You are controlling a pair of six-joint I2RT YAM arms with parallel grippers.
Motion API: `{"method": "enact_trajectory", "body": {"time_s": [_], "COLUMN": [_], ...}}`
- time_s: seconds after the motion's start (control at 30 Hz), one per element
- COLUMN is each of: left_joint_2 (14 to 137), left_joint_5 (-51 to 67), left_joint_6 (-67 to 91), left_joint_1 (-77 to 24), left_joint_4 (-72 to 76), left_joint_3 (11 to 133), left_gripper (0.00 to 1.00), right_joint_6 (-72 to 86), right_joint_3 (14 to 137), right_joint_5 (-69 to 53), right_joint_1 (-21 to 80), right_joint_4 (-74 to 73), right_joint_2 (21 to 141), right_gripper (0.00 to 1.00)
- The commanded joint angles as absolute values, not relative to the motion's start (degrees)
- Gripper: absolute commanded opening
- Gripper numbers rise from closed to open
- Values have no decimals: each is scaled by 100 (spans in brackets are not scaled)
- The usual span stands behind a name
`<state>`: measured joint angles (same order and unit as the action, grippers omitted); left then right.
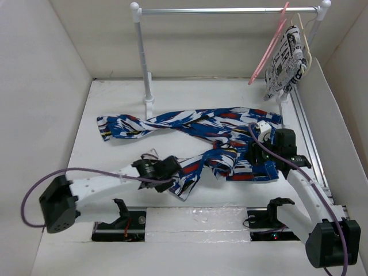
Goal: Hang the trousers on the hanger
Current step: Flatten out the trousers at the center of the board.
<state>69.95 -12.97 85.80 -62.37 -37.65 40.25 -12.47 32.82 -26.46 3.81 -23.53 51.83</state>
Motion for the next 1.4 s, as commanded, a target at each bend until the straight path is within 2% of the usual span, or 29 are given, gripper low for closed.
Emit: {"method": "enact_trajectory", "body": {"time_s": [0.0,0.13,0.23,0.27,0.33,0.4,0.47,0.5,0.6,0.67,0.77,1.03,1.1,1.3,1.37], "left_joint_2": [5997,4829,4562,4553,4701,4922,5097,5124,5491,6446,6863,7048,7110,7364,7523], "left_joint_5": [-2231,-2847,-3232,-3208,-2429,-1523,-1450,-1529,-1634,-1722,-1775,-1275,-1152,-1133,-1274], "left_joint_6": [8649,8072,7779,7361,6735,6732,7413,7653,8032,7998,7981,7998,7963,7910,7901], "left_joint_1": [-5688,-4634,-3623,-3421,-3017,-3094,-3733,-3970,-4666,-4719,-4720,-4772,-4772,-4825,-4825], "left_joint_4": [-5315,-6117,-6310,-6206,-5612,-5231,-4993,-4775,-4334,-4429,-4448,-3753,-3657,-3507,-3498], "left_joint_3": [4429,4876,5289,5361,5301,4801,4423,4134,4077,4279,4377,3736,3657,3700,3814], "left_gripper": [0,0,0,0,0,0,0,14,31,30,28,34,38,38,33], "right_joint_6": [-1380,-1459,-1512,-1529,-1573,-1608,-1608,-1626,-1643,-1635,-1643,-1652,-1652,-1608,-1608], "right_joint_3": [3296,3226,3199,3208,3225,3278,3313,3383,3419,3375,3366,3410,3428,3428,3428], "right_joint_5": [-2900,-2997,-3067,-3076,-3076,-3076,-3120,-3146,-3182,-3146,-3155,-3111,-3111,-3155,-3173], "right_joint_1": [465,466,519,519,571,571,571,571,571,571,571,571,571,571,571], "right_joint_4": [-2136,-2144,-2171,-2206,-2250,-2268,-2250,-2267,-2285,-2259,-2276,-2338,-2329,-2241,-2224], "right_joint_2": [5133,5142,5150,5168,5177,5186,5264,5299,5317,5309,5326,5247,5256,5326,5317], "right_gripper": [54,54,54,54,54,54,54,54,54,54,54,54,55,55,55]}}
